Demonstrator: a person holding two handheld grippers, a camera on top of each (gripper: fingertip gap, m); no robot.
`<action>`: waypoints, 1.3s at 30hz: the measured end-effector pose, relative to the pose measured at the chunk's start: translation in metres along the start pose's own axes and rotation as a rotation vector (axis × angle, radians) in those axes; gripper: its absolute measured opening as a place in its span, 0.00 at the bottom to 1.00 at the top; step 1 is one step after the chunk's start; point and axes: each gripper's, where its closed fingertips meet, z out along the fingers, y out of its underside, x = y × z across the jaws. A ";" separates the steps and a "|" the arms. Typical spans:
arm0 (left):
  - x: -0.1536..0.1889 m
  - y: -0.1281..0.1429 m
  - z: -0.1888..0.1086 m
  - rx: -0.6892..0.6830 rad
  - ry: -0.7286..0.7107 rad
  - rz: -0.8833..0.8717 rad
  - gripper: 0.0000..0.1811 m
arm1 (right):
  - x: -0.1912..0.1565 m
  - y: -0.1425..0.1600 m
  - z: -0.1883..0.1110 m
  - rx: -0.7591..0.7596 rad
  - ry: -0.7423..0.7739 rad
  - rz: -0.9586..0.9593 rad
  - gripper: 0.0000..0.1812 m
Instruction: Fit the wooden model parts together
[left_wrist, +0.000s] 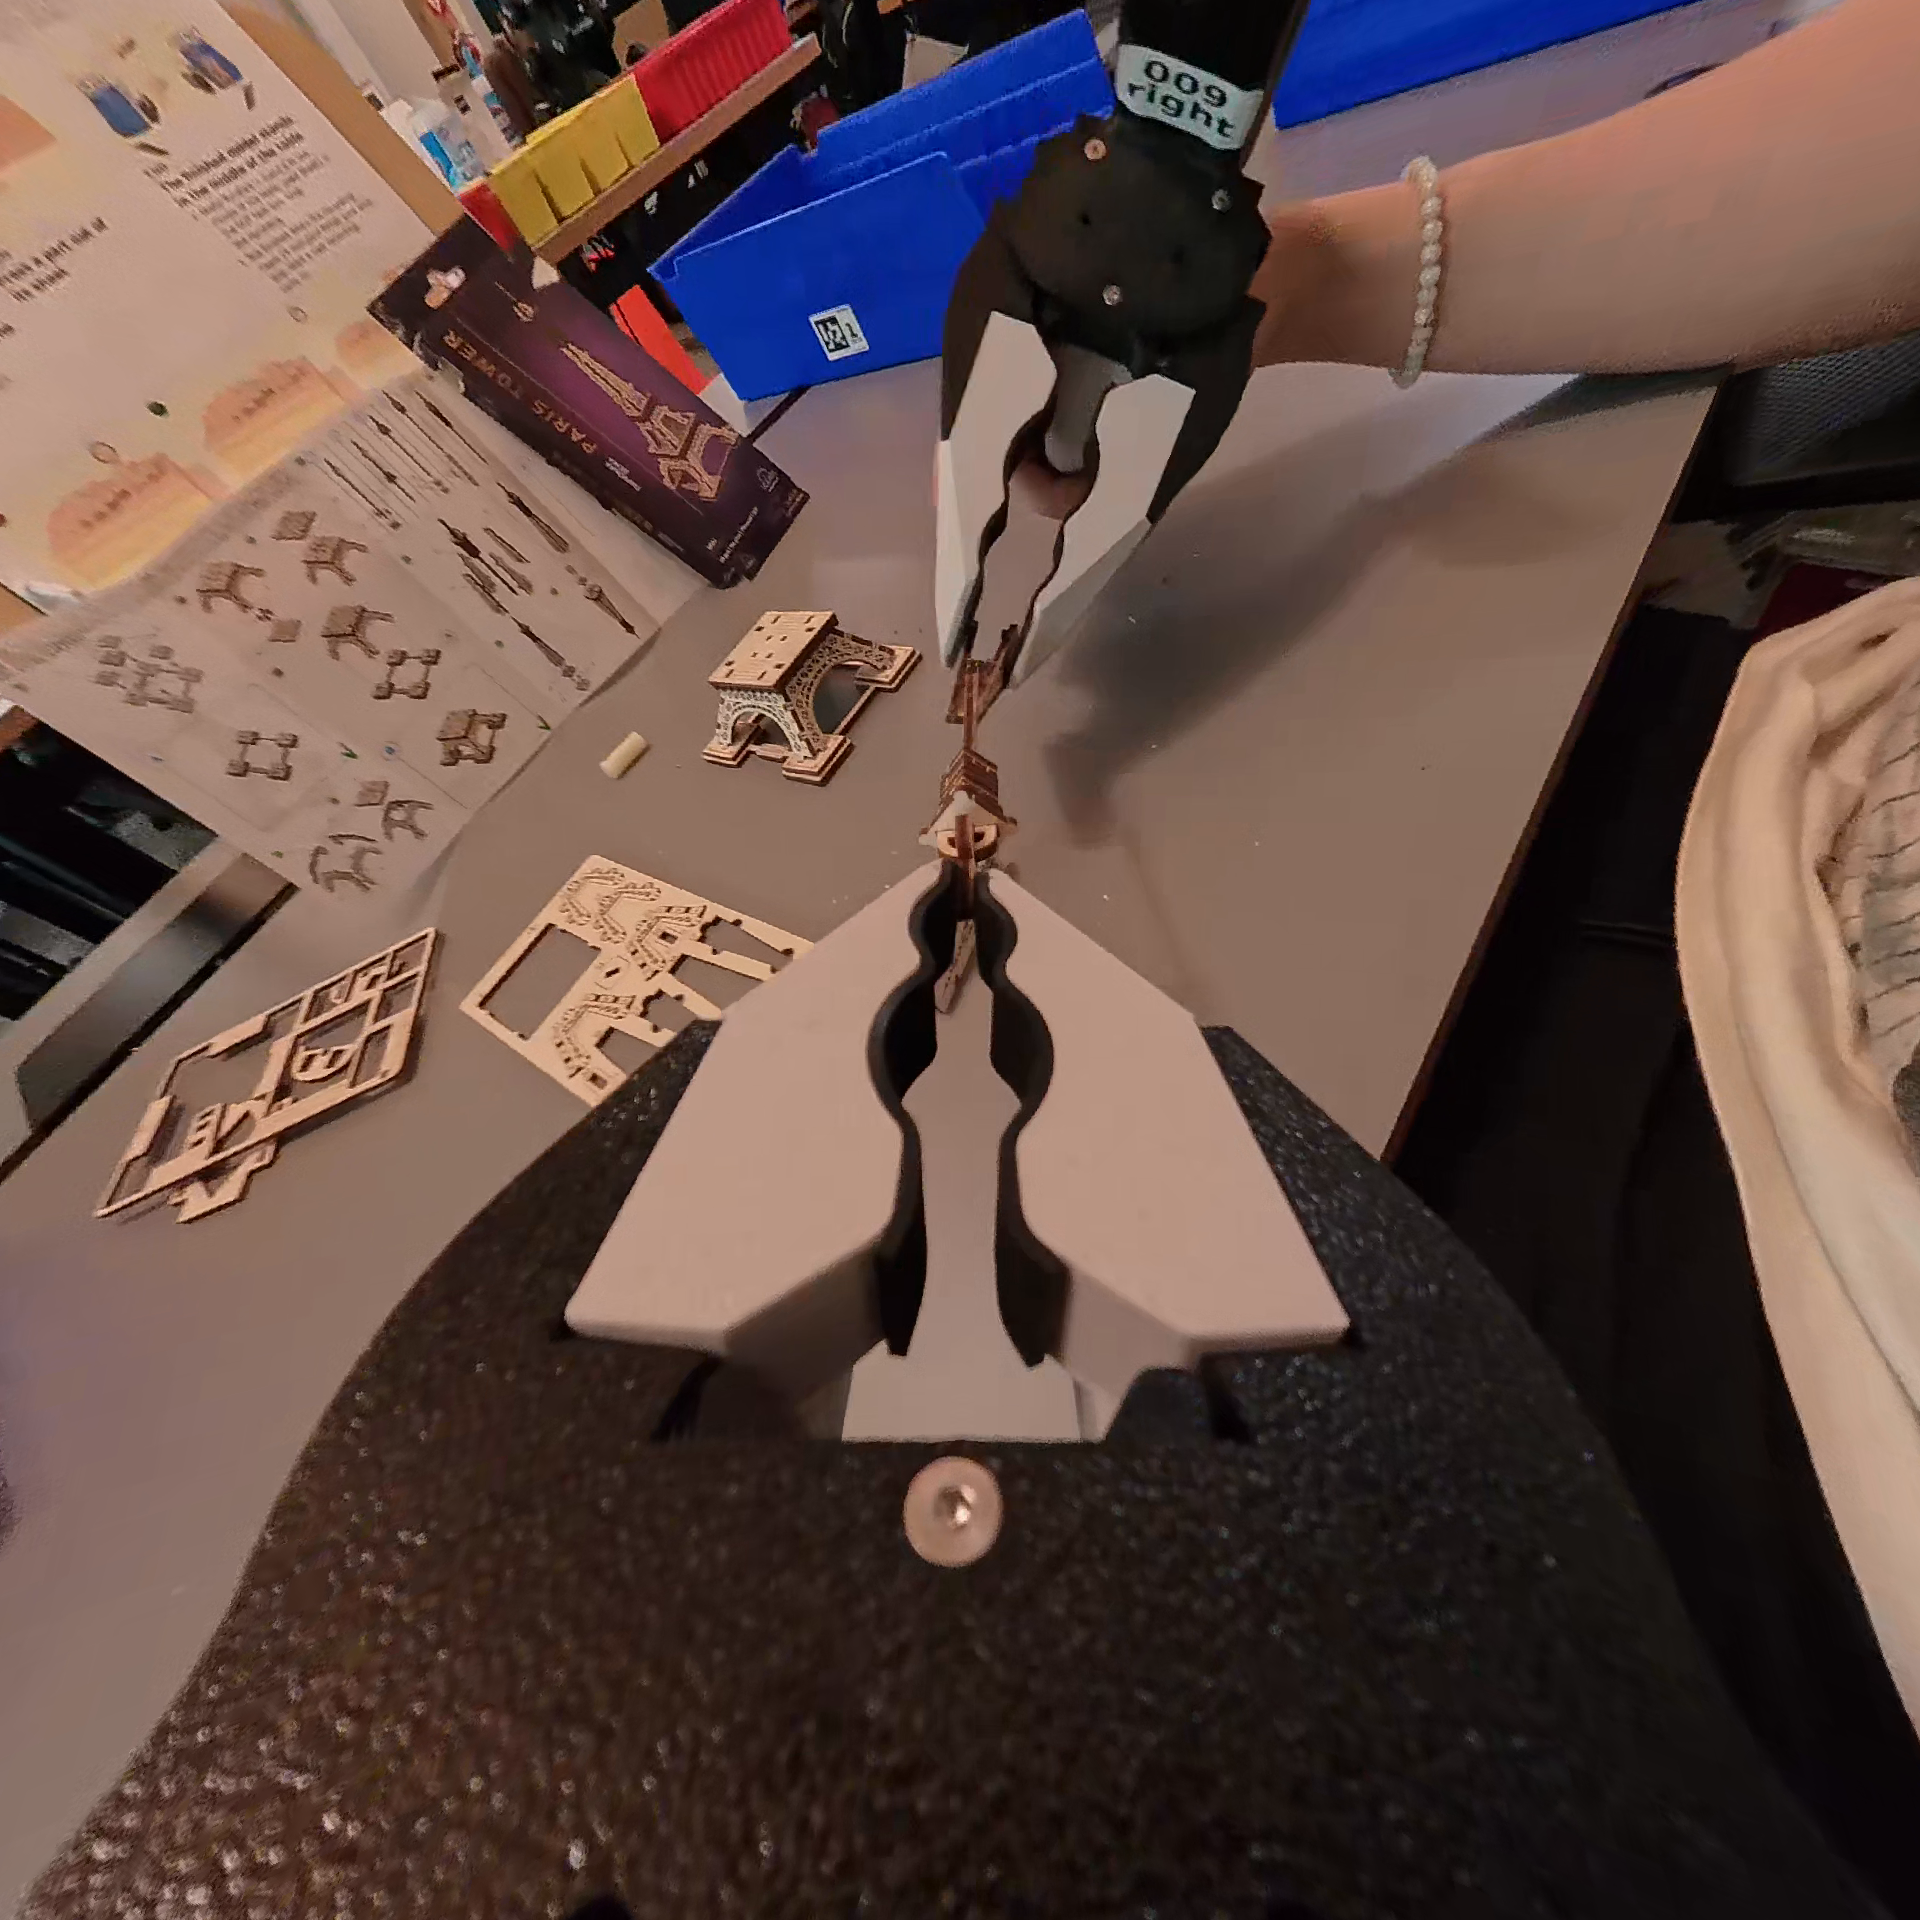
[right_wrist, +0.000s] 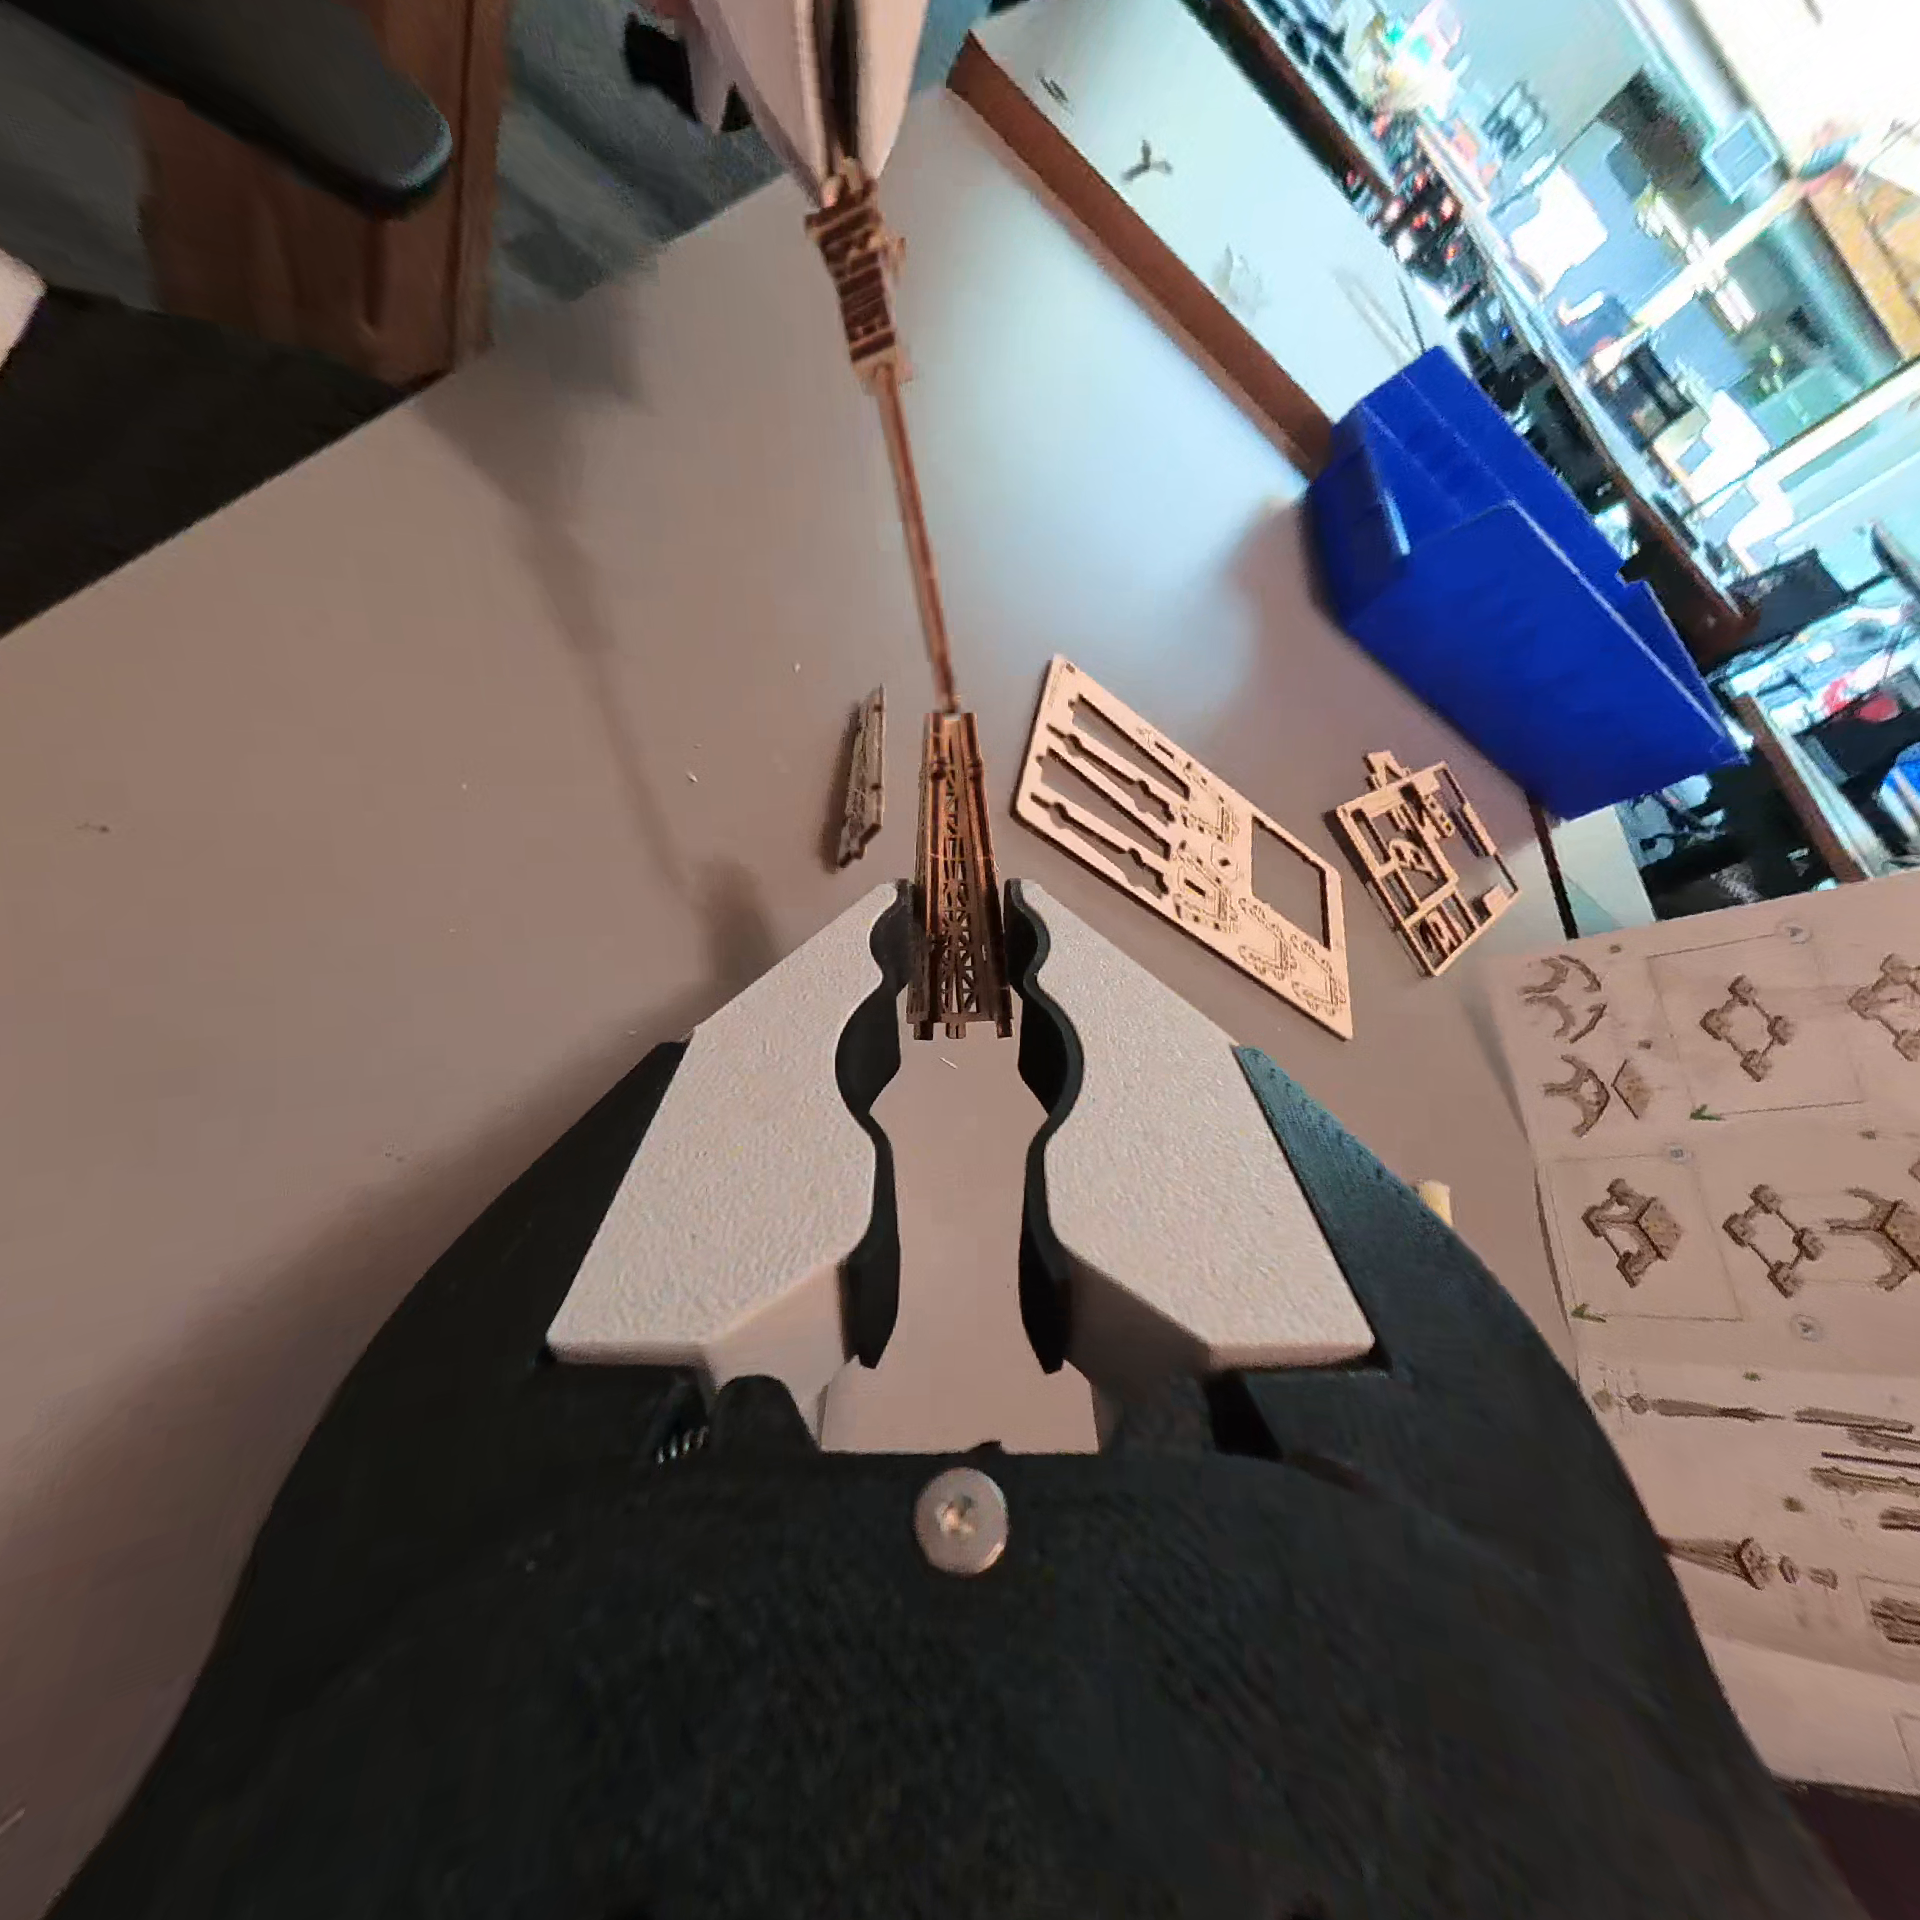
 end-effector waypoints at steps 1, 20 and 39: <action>-0.001 -0.002 -0.003 -0.005 -0.002 0.010 0.00 | -0.002 -0.002 0.000 0.015 0.007 -0.016 0.08; 0.006 -0.006 -0.017 -0.103 0.016 0.079 0.00 | -0.010 -0.014 -0.003 0.080 0.023 -0.006 0.08; 0.015 -0.001 0.011 -0.041 0.073 0.036 0.00 | -0.017 -0.025 0.007 0.007 0.048 -0.169 0.08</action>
